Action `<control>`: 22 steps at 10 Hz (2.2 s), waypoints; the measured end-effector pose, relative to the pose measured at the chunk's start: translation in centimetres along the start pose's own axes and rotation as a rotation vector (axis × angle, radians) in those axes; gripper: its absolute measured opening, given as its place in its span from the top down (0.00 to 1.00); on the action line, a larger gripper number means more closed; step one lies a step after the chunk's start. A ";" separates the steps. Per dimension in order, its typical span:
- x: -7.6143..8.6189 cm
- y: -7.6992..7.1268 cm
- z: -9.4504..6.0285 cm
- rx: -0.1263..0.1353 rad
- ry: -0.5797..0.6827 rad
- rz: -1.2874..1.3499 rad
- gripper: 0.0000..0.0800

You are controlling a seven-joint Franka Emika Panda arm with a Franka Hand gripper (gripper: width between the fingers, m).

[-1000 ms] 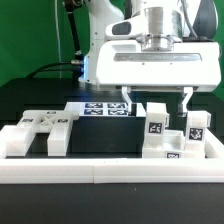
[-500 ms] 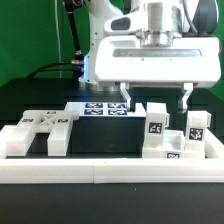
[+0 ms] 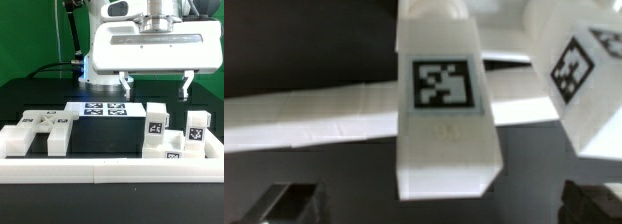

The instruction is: Assemble chair

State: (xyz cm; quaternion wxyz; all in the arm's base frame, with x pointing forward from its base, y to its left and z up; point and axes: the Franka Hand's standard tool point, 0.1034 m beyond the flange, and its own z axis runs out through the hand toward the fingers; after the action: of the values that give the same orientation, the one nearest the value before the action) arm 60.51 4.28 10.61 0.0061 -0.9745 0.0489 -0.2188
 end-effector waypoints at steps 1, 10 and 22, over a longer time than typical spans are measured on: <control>-0.6 0.0 0.6 0.013 -0.164 0.009 0.19; 0.2 0.6 2.1 0.027 -0.408 0.034 0.19; -0.2 -0.6 2.3 -0.093 -0.380 0.630 0.64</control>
Offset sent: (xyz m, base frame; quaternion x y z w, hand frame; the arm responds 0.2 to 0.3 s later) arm 0.0132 -0.0074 -0.0045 0.0103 -0.2004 -0.0071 0.9796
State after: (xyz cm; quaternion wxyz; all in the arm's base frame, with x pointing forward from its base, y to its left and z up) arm 61.39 4.85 8.46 0.0378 -0.9341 0.3545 -0.0188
